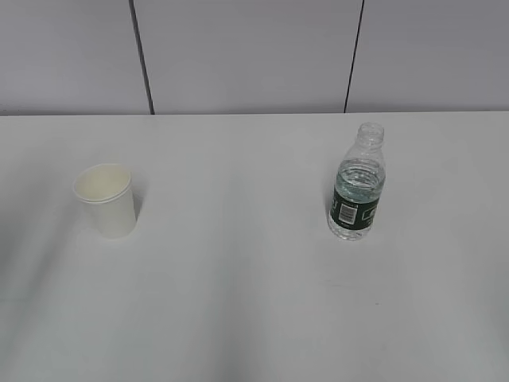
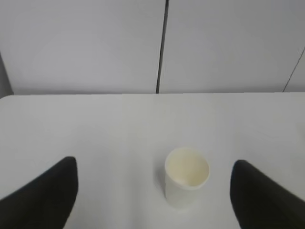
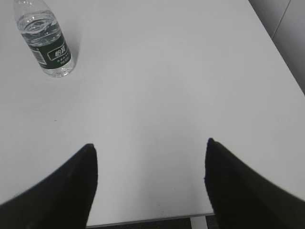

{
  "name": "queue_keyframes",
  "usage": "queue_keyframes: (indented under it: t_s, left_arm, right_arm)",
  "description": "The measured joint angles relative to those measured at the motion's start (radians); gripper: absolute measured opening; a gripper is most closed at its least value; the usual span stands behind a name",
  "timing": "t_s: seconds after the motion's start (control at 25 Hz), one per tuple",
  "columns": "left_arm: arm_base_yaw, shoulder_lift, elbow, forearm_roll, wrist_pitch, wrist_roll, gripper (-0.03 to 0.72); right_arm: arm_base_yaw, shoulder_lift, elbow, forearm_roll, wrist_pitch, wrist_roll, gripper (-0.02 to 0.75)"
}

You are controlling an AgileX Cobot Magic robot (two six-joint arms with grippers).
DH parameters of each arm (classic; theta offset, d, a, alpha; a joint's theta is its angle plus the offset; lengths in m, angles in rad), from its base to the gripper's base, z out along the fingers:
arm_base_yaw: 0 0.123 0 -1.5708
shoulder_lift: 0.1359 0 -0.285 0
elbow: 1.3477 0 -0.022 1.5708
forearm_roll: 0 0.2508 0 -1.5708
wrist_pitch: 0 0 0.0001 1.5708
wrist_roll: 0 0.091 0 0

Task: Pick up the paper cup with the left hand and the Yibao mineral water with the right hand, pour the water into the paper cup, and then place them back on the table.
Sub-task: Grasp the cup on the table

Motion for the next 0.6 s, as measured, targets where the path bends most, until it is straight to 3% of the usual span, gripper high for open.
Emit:
queue_keyframes:
  t_s: [0.24,0.6]
  left_arm:
    - [-0.079,0.226,0.025,0.001,-0.259,0.0,0.586]
    - [-0.096,0.381,0.255,-0.029,-0.626,0.0,0.584]
  right_arm:
    - [0.0,0.0,0.0,0.0,0.0,0.0,0.517]
    - [0.0,0.0,0.0,0.0,0.0,0.0,0.517]
